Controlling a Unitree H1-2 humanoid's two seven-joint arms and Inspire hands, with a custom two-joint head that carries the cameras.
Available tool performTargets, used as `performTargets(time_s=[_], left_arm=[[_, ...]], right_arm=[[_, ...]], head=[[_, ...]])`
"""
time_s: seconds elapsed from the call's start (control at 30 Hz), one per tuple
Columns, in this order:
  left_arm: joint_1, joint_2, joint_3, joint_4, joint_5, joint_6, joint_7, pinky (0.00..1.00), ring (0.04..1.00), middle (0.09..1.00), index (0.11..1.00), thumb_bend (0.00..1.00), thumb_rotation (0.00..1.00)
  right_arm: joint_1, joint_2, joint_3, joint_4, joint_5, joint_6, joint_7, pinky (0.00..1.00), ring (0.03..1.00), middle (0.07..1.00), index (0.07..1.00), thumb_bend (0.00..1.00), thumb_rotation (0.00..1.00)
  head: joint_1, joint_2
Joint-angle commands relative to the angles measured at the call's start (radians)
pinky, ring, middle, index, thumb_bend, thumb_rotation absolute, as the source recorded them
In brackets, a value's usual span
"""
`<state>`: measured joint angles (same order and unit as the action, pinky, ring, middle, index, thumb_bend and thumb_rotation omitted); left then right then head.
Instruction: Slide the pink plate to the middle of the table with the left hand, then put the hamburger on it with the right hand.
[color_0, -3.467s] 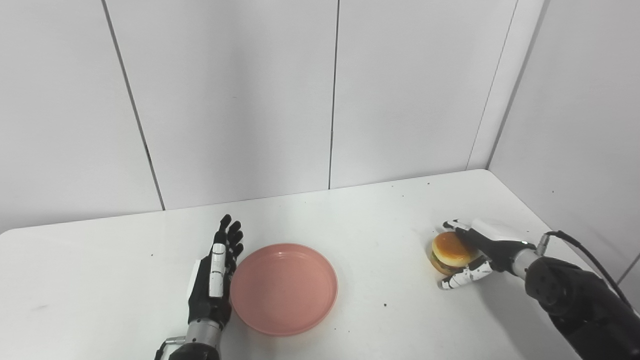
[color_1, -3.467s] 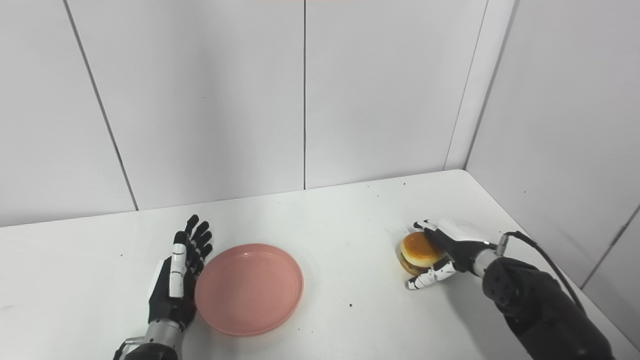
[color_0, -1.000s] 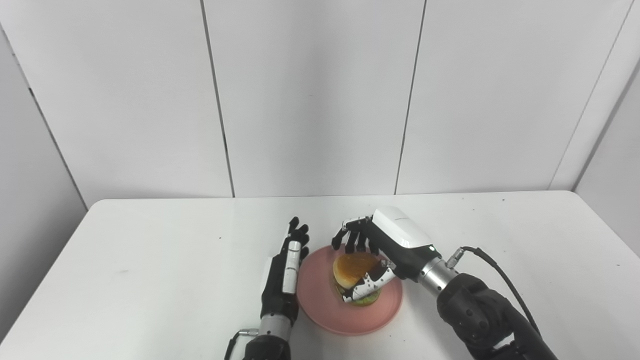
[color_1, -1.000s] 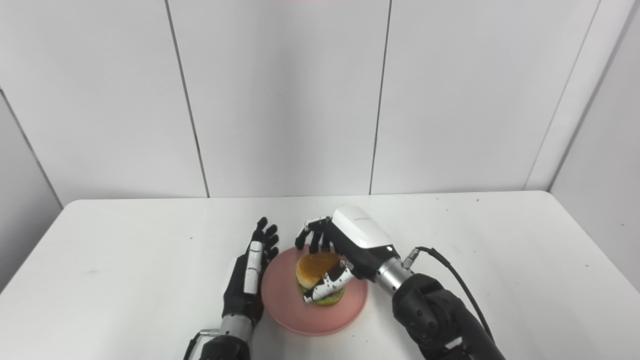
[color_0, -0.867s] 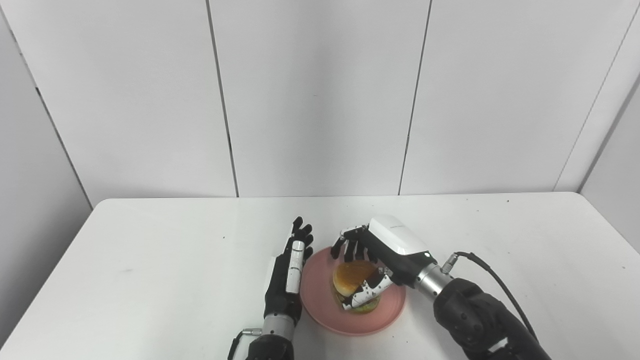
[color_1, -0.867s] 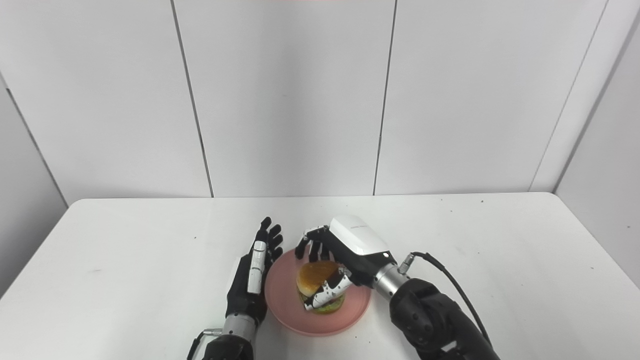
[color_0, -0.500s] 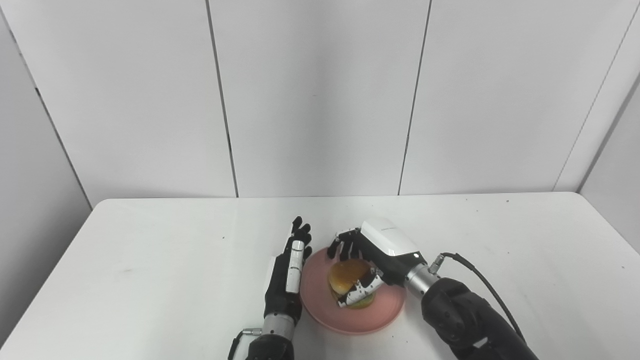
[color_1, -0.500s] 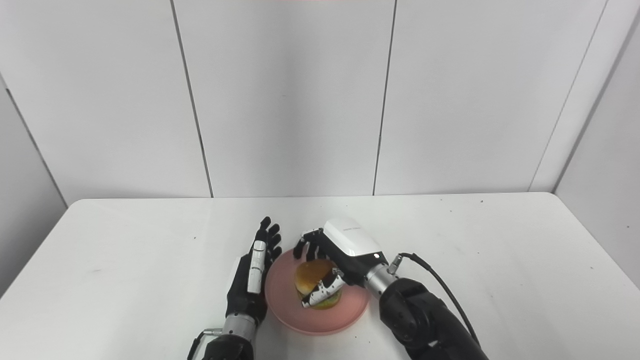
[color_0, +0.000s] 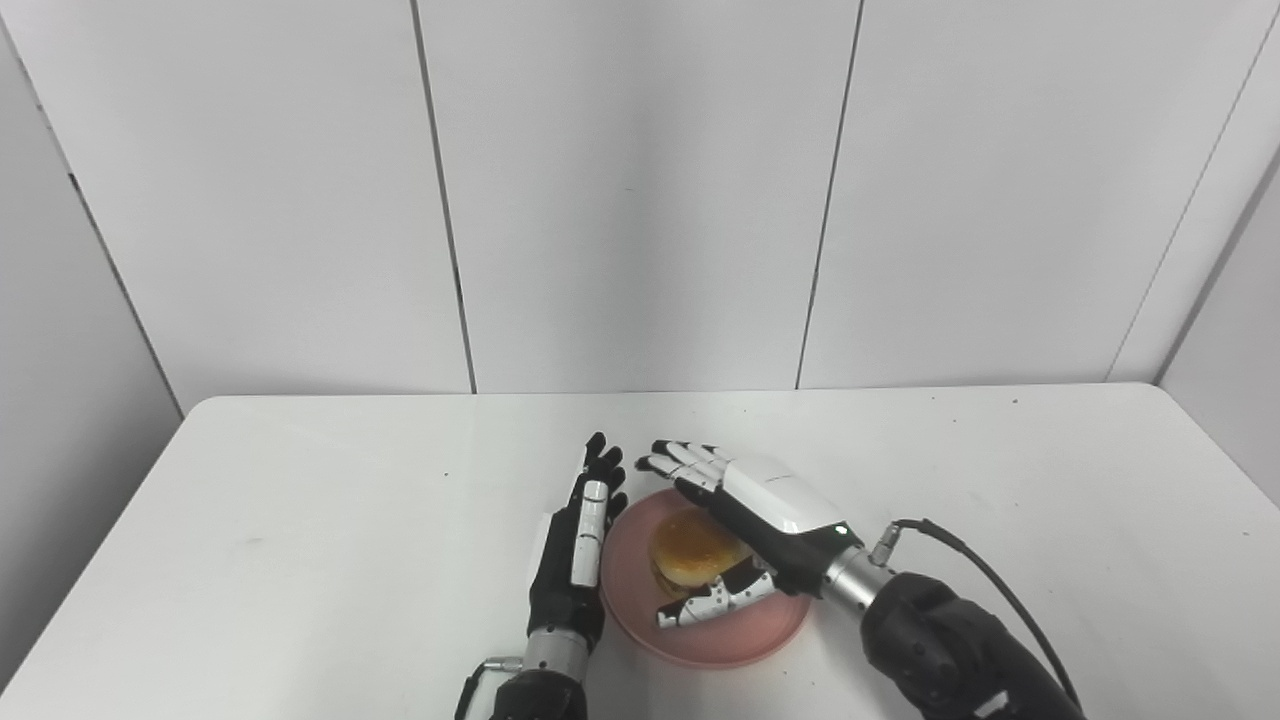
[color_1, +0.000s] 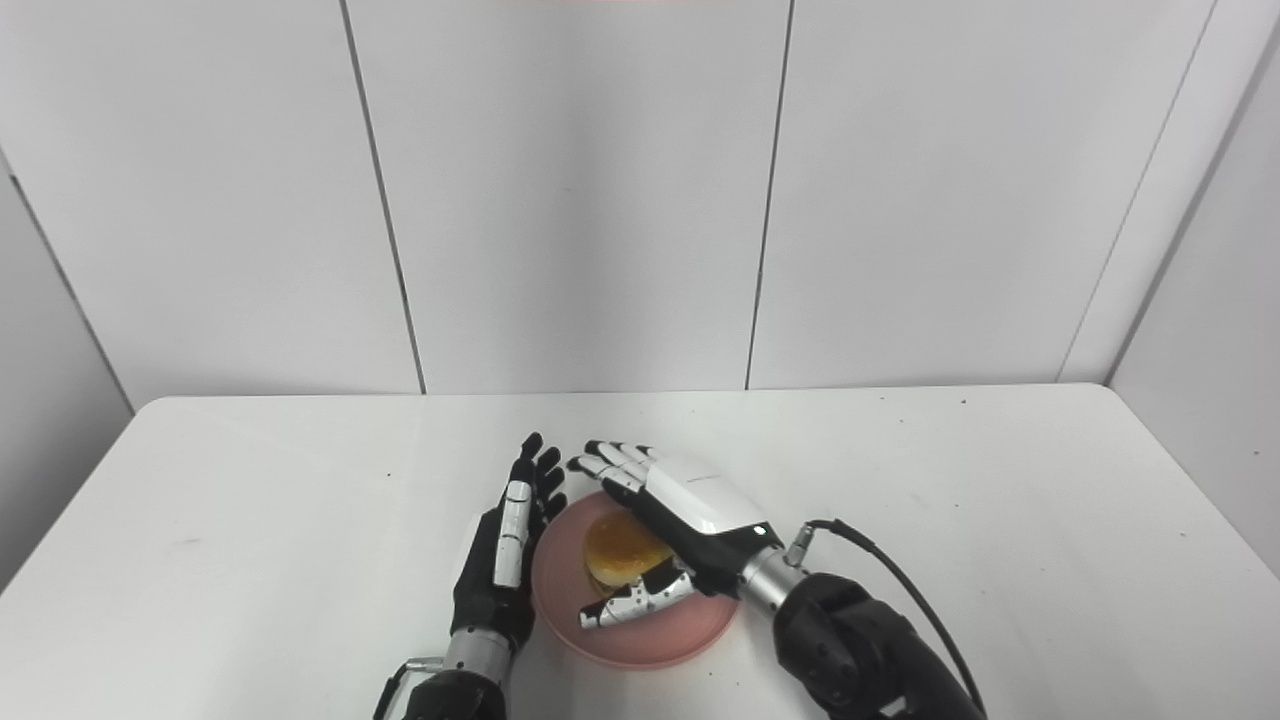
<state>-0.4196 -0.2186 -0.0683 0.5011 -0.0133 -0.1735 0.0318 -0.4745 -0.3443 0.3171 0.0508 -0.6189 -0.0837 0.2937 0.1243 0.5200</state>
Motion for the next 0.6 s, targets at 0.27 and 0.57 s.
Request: performTargets(time_s=[0.27,0.57], left_arm=[[0.060,0.009,0.002,0.028,0.012,0.018,0.015,0.96,0.960,0.956,0.960,0.68,1.00],[0.061,0.021,0.014,0.036,-0.001,-0.010,0.001,0.99,0.976,0.969,0.979,0.70,1.00]], right_arm=[[0.110,0.062,-0.182,0.031,0.211,-0.107,-0.183,0.93,1.000,1.000,1.000,0.73,0.72],[0.108,0.197,-0.308,0.225,0.437,-0.276,-0.330,1.00,1.000,1.000,1.000,0.64,0.86]], head=[[-0.009,0.000],[-0.015,-0.002]])
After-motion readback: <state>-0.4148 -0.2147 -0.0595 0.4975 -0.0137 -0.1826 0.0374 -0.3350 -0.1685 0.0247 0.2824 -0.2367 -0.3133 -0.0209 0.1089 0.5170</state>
